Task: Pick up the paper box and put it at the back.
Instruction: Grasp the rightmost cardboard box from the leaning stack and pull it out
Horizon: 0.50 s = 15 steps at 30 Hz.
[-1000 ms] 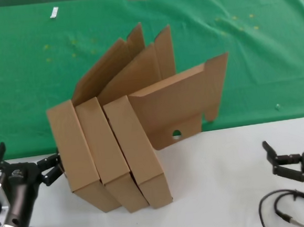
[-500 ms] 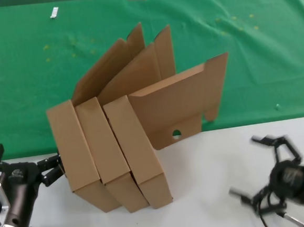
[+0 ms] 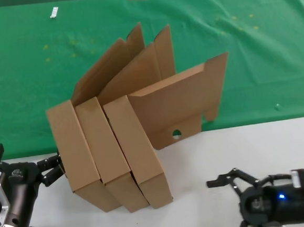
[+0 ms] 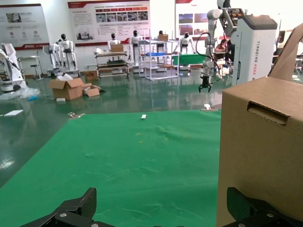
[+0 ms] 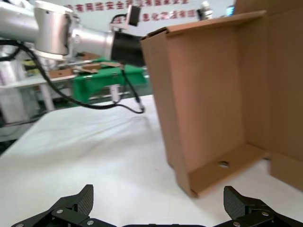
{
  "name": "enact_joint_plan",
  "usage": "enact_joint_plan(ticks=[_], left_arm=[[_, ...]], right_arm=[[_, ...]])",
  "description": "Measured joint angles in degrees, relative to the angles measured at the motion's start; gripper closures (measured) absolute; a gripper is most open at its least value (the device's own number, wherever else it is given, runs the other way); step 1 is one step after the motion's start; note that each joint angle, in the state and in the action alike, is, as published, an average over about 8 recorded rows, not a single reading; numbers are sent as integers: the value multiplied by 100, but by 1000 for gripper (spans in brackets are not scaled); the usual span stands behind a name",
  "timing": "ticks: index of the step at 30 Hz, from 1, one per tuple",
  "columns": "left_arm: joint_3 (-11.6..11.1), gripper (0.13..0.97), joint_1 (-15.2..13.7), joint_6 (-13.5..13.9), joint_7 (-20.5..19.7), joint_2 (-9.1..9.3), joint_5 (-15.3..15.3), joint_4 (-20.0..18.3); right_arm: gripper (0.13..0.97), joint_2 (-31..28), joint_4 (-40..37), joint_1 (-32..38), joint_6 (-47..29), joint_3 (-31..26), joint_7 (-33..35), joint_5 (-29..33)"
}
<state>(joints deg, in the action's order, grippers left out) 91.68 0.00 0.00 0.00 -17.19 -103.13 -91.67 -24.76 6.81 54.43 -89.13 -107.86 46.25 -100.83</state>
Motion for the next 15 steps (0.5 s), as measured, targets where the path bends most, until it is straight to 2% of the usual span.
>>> enact_joint_plan(ticks=[6, 15], left_arm=[[0, 132, 0, 0, 0, 0, 0, 0], [0, 132, 0, 0, 0, 0, 0, 0]], right_arm=[[129, 368, -298, 369, -66, -399, -11, 39], [129, 803, -416, 596, -81, -665, 18, -42]])
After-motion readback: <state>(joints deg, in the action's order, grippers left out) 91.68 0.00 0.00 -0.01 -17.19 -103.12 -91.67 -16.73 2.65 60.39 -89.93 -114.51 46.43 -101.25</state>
